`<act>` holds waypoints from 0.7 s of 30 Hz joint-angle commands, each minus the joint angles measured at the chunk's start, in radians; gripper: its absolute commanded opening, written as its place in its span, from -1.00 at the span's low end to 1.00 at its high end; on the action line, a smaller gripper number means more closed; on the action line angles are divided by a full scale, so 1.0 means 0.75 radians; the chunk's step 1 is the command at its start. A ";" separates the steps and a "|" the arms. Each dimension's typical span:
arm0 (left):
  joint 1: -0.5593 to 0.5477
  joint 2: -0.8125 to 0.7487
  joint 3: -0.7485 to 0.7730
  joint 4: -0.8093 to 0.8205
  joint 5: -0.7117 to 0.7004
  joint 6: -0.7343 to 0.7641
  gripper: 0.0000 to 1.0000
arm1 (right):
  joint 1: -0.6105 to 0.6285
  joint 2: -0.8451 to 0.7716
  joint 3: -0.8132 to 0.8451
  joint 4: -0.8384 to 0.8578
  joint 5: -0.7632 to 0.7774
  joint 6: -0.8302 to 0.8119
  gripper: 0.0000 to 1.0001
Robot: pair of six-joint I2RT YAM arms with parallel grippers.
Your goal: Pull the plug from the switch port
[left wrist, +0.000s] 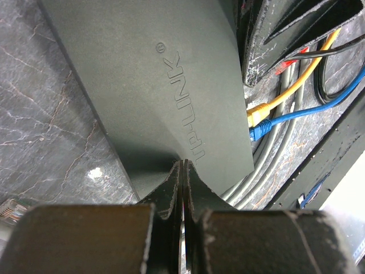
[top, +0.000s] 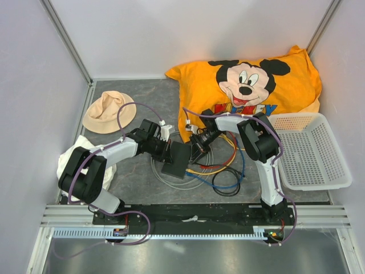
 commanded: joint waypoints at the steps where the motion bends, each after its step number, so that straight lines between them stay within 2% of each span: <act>1: 0.004 0.037 0.017 -0.017 -0.012 0.035 -0.97 | -0.049 0.104 0.081 0.223 0.145 0.105 -1.00; 6: 0.004 0.049 0.023 -0.023 -0.010 0.035 -0.97 | -0.049 0.137 0.137 0.205 0.149 0.112 -1.00; 11: 0.004 0.051 0.023 -0.023 -0.012 0.035 -0.97 | -0.051 0.047 -0.086 0.135 0.139 -0.056 -1.00; 14: 0.004 0.062 0.027 -0.023 -0.012 0.033 -0.97 | -0.051 0.051 -0.101 0.049 0.141 -0.158 -1.00; 17: 0.004 0.080 0.035 -0.027 -0.012 0.033 -0.97 | -0.051 0.120 0.032 -0.091 0.086 -0.236 -1.00; 18: 0.004 0.084 0.037 -0.032 -0.012 0.033 -0.97 | -0.049 0.185 0.093 -0.213 0.068 -0.311 -1.00; 21: 0.002 0.090 0.044 -0.036 -0.012 0.033 -0.97 | -0.053 0.327 0.387 -0.449 0.053 -0.438 -1.00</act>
